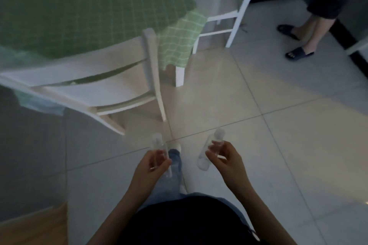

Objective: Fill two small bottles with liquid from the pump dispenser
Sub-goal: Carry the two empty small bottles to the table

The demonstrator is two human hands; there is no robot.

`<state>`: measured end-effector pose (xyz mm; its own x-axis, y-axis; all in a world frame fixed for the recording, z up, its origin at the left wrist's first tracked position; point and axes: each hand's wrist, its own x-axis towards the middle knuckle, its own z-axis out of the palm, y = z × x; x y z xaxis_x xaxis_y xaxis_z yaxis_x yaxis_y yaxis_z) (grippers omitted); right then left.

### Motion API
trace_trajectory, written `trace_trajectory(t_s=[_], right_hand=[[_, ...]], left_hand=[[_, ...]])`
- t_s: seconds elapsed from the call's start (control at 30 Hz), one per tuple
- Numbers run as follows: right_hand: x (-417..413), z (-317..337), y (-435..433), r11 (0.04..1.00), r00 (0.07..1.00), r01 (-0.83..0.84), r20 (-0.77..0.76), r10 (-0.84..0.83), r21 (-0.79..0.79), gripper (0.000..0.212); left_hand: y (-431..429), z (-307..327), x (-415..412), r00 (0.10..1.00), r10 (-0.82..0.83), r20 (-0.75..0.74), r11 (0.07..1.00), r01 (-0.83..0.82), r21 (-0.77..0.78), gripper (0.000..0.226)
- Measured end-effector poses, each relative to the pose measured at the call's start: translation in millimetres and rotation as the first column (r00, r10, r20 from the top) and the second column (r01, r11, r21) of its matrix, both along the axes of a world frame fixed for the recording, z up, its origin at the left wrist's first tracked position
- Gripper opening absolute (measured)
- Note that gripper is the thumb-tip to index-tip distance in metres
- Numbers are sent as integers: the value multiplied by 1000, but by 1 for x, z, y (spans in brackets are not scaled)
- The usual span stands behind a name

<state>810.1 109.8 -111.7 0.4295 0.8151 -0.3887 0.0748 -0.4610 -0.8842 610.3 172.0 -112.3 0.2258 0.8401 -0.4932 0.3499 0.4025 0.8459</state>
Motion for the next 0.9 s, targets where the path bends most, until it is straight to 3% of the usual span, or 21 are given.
trace_trajectory(t_s=[0.33, 0.53, 0.73, 0.9], right_hand=[[69, 1, 90, 954, 953, 301, 46, -300, -9, 20], [108, 1, 127, 908, 908, 419, 37, -418, -4, 18], [172, -2, 163, 884, 885, 466, -22, -465, 43, 24], [254, -12, 195, 916, 918, 397, -33, -395, 60, 23]], left_hand=[[153, -1, 113, 945, -325, 30, 945, 324, 33, 12], [220, -3, 165, 903, -426, 45, 904, 425, 44, 12], [251, -10, 220, 912, -408, 43, 913, 407, 28, 14], [271, -15, 286, 958, -282, 50, 959, 280, 35, 22]])
